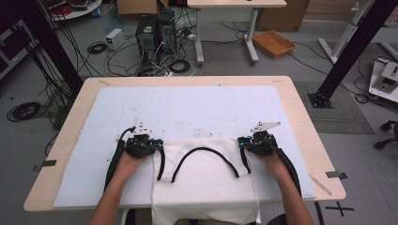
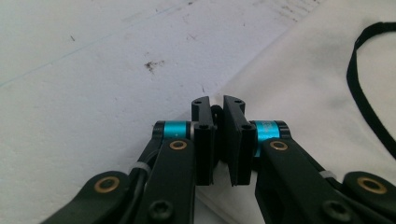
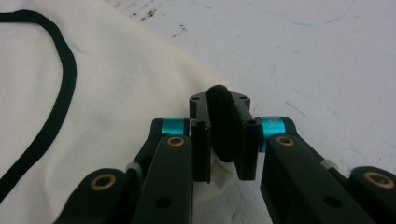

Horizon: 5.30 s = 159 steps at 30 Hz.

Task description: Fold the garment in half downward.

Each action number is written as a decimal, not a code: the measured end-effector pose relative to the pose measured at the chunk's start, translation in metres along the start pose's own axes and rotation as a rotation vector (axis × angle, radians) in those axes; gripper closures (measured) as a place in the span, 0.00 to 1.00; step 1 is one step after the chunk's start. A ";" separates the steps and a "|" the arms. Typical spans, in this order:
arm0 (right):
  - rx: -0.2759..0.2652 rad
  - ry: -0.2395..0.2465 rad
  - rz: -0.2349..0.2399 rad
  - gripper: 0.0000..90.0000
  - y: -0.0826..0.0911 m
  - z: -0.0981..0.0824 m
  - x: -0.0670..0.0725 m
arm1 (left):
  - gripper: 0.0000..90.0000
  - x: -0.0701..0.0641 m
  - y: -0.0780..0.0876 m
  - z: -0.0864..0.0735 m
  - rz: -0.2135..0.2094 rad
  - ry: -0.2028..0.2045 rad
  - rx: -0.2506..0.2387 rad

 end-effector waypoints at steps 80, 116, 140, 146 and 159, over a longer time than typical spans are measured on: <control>-0.014 -0.103 -0.001 0.70 0.026 -0.023 0.007 | 0.86 -0.028 0.015 -0.014 -0.092 0.044 -0.013; -0.176 -0.181 -0.211 0.50 0.046 0.008 -0.048 | 0.59 0.002 0.006 0.029 0.027 0.203 -0.180; -0.169 -0.044 -0.088 0.93 0.065 -0.004 -0.007 | 0.95 -0.042 0.035 0.019 -0.107 0.088 -0.230; -0.202 -0.006 -0.054 0.93 0.089 -0.010 0.010 | 0.95 -0.060 0.055 0.008 -0.180 0.067 -0.240; -0.188 0.049 0.022 0.93 0.128 -0.041 0.046 | 0.95 -0.095 0.085 -0.027 -0.266 0.014 -0.195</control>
Point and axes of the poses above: each handheld gripper's, and its own axes: y roughly backward along the jaws, z roughly out of its top, x roughly to its left, the point moved 8 cm from there along -y, roughly forward along the jaws, and after that the axes turned 4 degrees about -x, right-handed, at the moved point
